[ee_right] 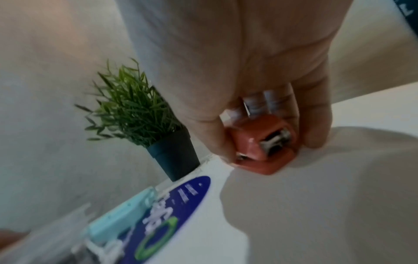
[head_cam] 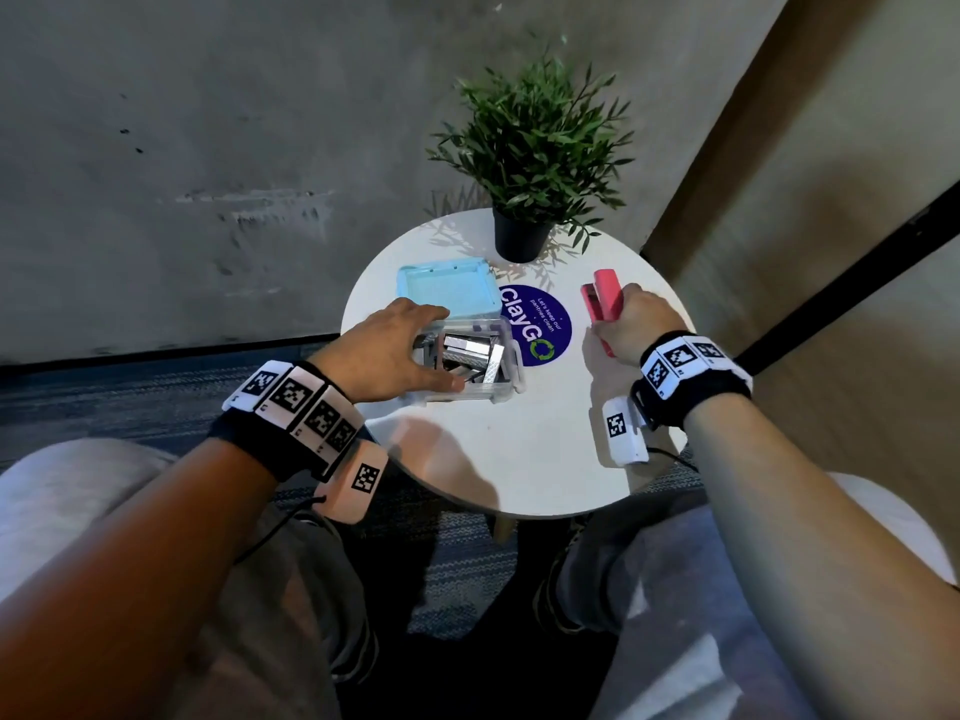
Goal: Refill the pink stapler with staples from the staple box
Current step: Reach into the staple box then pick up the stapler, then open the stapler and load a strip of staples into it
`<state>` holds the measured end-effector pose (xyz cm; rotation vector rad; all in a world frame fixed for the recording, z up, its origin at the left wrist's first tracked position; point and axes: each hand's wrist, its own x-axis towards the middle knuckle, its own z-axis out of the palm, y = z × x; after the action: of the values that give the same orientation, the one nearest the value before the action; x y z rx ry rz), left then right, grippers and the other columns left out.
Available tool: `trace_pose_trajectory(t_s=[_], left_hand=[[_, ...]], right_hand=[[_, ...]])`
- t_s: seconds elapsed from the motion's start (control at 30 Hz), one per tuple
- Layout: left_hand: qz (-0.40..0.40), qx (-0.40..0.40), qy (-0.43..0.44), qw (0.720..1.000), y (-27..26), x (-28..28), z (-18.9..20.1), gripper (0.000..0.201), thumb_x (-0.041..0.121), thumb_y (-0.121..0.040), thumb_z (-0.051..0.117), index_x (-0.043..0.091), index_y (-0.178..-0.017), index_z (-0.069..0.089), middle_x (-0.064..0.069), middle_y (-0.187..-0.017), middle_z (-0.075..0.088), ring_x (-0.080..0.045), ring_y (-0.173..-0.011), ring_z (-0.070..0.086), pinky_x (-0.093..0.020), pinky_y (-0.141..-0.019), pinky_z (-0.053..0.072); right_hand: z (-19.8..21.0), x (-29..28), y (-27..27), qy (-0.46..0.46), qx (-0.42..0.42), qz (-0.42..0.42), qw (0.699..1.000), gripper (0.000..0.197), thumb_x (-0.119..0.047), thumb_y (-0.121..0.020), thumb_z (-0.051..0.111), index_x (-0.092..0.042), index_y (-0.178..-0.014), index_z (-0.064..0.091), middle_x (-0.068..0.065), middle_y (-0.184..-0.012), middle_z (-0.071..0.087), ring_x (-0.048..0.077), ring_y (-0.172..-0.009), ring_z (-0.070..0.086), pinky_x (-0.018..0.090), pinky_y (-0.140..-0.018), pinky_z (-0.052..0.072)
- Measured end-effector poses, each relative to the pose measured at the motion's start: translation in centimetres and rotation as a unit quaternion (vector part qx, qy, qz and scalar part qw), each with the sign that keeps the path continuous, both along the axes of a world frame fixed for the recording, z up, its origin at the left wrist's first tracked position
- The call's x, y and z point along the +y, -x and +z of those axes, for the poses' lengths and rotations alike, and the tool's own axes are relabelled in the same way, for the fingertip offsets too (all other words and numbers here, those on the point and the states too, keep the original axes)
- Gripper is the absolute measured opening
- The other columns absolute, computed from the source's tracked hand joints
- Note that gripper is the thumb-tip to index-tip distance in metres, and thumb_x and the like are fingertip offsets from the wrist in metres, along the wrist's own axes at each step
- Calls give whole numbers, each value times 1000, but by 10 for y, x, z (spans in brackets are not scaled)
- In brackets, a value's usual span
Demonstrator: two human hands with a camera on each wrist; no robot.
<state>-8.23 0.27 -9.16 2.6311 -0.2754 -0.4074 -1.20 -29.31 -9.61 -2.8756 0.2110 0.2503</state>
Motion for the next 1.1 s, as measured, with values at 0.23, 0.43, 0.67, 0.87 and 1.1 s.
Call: trace_pose_trajectory(t_s=[0.23, 0.43, 0.67, 0.87, 1.1], left_hand=[[3, -39, -20, 999, -3, -2, -1, 88, 79, -78, 50, 24, -146, 41, -6, -143, 47, -27, -132, 43, -45, -108, 36], [10, -104, 284, 953, -2, -44, 23, 59, 50, -94, 54, 29, -147, 38, 3, -134, 54, -13, -101, 63, -29, -86, 55], [18, -60, 433, 899, -5, -79, 29, 27, 33, -102, 44, 15, -120, 53, -8, -81, 65, -20, -60, 67, -36, -58, 55], [12, -49, 513, 857, -3, -83, 40, 15, 20, -105, 39, 14, -111, 51, -10, -78, 63, -21, -57, 67, -34, -56, 58], [34, -49, 515, 855, -2, -81, 44, 17, 16, -106, 35, 8, -111, 50, -17, -76, 62, -22, -54, 67, -35, -53, 58]], right_hand=[[29, 8, 7, -145, 40, 15, 988, 20, -18, -86, 64, -12, -103, 54, 10, -87, 68, 24, -70, 66, 28, -57, 44], [65, 27, 46, -294, 51, 128, 946, 20, -7, -90, 66, -23, -92, 53, 8, -79, 69, 10, -51, 65, 19, -49, 49], [56, 40, 60, -325, -19, 197, 925, 20, -34, -92, 63, -14, -91, 60, 9, -85, 69, 27, -74, 67, 44, -72, 54], [68, 36, 61, -294, -88, 213, 927, 24, -40, -100, 56, -16, -96, 62, -3, -82, 66, 10, -70, 59, 23, -64, 45], [66, 45, 64, -353, -73, 193, 913, 20, -36, -102, 54, -18, -94, 59, -3, -81, 64, 8, -68, 58, 22, -63, 44]])
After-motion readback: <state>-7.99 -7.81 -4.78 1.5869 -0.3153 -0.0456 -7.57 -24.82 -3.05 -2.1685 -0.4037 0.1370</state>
